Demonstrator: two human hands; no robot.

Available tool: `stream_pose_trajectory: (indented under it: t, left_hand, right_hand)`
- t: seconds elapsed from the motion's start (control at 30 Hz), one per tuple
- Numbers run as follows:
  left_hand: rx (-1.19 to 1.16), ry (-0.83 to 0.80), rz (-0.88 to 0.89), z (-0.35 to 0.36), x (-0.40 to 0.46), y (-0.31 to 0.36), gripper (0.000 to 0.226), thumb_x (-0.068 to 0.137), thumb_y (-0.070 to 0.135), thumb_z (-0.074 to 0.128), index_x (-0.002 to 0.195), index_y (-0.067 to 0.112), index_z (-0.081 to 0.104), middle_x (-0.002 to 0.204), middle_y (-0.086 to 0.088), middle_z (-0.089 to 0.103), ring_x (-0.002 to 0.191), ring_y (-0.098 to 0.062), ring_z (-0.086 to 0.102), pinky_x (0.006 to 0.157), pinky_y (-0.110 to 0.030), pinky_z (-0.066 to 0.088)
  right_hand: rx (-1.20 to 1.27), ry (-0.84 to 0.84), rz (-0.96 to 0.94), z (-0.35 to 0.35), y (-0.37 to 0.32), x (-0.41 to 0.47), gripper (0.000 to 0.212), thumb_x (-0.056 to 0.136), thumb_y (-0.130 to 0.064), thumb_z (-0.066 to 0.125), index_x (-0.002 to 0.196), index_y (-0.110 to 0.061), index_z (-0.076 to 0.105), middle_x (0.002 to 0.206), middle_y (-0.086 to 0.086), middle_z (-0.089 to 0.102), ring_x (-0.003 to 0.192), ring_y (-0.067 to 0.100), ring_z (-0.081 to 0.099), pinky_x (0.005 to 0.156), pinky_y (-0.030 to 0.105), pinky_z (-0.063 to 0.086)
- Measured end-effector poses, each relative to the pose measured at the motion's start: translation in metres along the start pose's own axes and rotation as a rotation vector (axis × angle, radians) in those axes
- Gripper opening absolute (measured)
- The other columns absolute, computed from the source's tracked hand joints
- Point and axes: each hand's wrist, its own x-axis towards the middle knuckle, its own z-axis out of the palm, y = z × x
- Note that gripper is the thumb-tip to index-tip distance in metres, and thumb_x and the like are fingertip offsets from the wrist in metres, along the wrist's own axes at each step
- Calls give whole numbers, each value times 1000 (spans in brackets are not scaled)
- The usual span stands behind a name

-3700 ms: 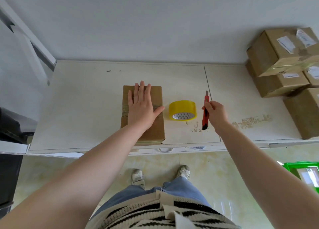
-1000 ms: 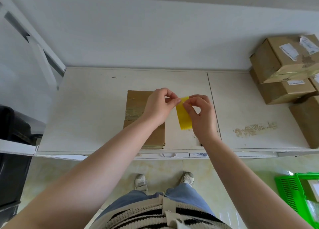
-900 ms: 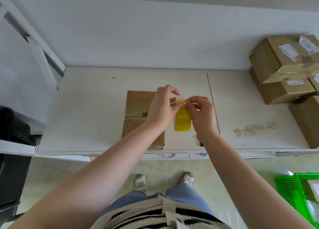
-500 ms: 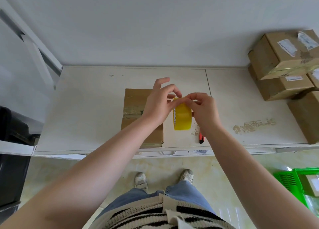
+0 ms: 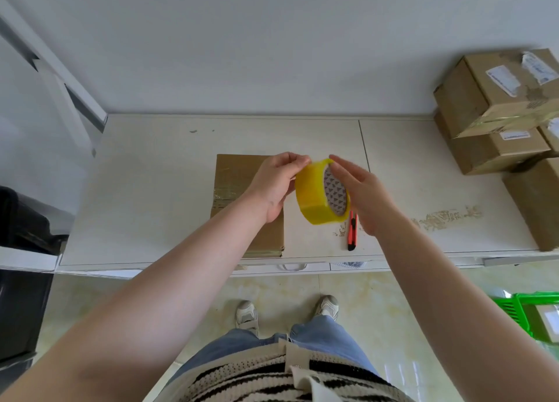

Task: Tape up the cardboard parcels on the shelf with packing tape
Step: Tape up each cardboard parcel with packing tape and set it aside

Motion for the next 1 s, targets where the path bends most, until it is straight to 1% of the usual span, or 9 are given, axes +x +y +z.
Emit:
stream_pose_trajectory:
  t: [0.1,0.2,0.3,0.37,0.5,0.67,0.83,0.93,1.0]
  left_hand:
    - [-115,38,-72,4,1,0,13,93,19,66,81,14,62,89,-8,65,85,-22,59,75,-32,50]
    - [-136,53,-111,2,5,1,15,91,16,69,79,13,60,92,-13,64,90,-27,59,82,-37,50]
    - [-127,62,-151,-2,9,5,12,89,11,70,91,15,58,102,-17,62,95,-30,60,90,-42,48]
    - [79,109,-104,-3,14,7,19,91,16,70,103,16,56,101,-11,64,90,-23,61,83,-35,49]
    - [559,149,172,1,19,4,24,96,35,62,104,13,65,86,7,60,77,-7,54,68,-21,43]
    - [910,64,313,6,28,-6,31,97,26,61,127,17,66,120,0,68,99,-10,60,79,-20,40]
    - [825,126,281,9,34,-19,29,97,19,62,125,14,67,118,-3,68,104,-14,63,85,-15,40]
    - [812,191,340,0,31,-21,21,95,8,60,113,14,70,115,-3,67,98,-9,62,77,-4,40]
    - [790,260,380,-14,27,-20,20,94,5,57,105,16,71,113,-2,65,98,-10,62,78,-4,40]
  right_hand:
    - [158,-61,85,4,-2,-4,20,89,-36,65,104,-24,71,115,12,70,109,33,66,92,54,54]
    - [180,-57,91,1,-6,-2,27,81,-37,71,103,-21,73,115,12,70,109,34,66,92,54,54]
    - [193,-99,150,-8,-5,3,17,92,-25,65,106,-17,72,113,13,69,101,30,66,92,54,54]
    - [187,-98,170,-11,-4,4,16,94,-22,63,106,-16,71,110,14,69,97,28,66,89,51,56]
    - [227,26,227,-11,0,8,12,94,-22,64,102,-14,69,101,13,67,92,27,65,87,49,55]
    - [317,121,291,-15,6,14,12,95,-19,63,99,-9,66,97,11,63,90,27,64,81,52,58]
    - [252,181,359,-20,19,21,9,95,-22,64,95,-14,65,92,6,64,84,21,61,88,48,55]
    - [221,240,395,-19,35,28,14,96,-21,63,106,-12,64,87,6,62,75,19,60,83,43,56]
    - [161,269,405,-13,47,31,14,97,-20,61,110,-14,63,91,7,63,74,20,58,74,40,57]
